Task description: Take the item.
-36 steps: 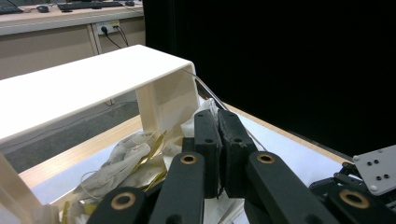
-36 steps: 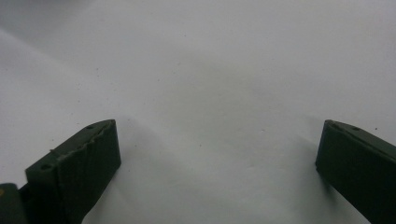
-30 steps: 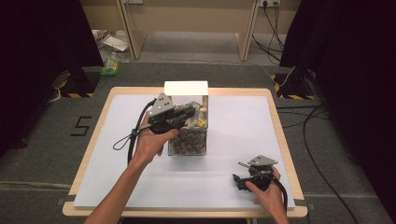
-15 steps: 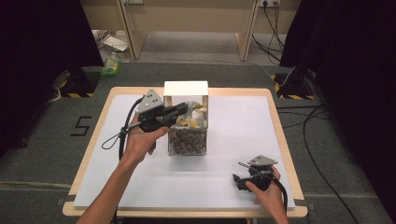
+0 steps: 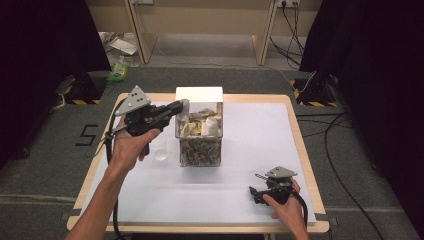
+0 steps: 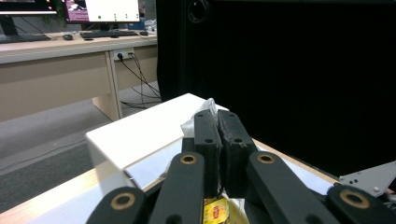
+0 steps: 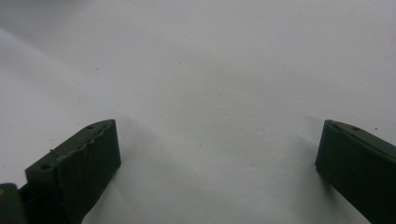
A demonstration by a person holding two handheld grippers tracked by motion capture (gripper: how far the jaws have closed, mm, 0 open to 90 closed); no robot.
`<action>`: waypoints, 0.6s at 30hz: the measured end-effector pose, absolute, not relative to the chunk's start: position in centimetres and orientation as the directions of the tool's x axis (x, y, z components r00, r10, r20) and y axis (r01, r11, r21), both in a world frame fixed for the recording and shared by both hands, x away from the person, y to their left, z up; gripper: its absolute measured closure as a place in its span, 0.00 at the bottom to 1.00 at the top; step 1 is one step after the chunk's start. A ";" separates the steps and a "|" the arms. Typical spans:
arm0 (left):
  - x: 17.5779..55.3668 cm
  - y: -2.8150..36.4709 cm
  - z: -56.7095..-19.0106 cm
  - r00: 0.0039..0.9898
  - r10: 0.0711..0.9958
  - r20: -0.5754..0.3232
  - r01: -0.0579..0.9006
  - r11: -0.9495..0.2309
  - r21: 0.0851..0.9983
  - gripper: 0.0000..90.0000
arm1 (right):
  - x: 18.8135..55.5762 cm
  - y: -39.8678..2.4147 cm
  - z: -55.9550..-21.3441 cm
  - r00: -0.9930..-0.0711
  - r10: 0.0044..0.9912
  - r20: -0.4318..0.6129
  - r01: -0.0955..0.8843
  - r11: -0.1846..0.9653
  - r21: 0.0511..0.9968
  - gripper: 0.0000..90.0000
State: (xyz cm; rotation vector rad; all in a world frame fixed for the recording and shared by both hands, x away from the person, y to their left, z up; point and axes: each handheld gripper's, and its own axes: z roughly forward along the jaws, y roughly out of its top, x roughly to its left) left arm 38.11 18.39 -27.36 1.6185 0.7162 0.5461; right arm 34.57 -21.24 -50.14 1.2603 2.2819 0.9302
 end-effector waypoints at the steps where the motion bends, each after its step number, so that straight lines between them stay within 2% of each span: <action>1: 38.1 18.7 -27.3 0.693 0.720 -0.038 0.146 -0.088 0.985 0.96 | 34.6 -21.2 -50.1 -0.531 0.847 -0.006 0.602 0.382 0.701 0.01; 18: 37.3 24.2 -26.0 0.630 0.776 -0.033 0.134 -0.067 0.989 0.96 | 34.6 -21.2 -50.1 -0.531 0.848 -0.006 0.602 0.382 0.701 0.00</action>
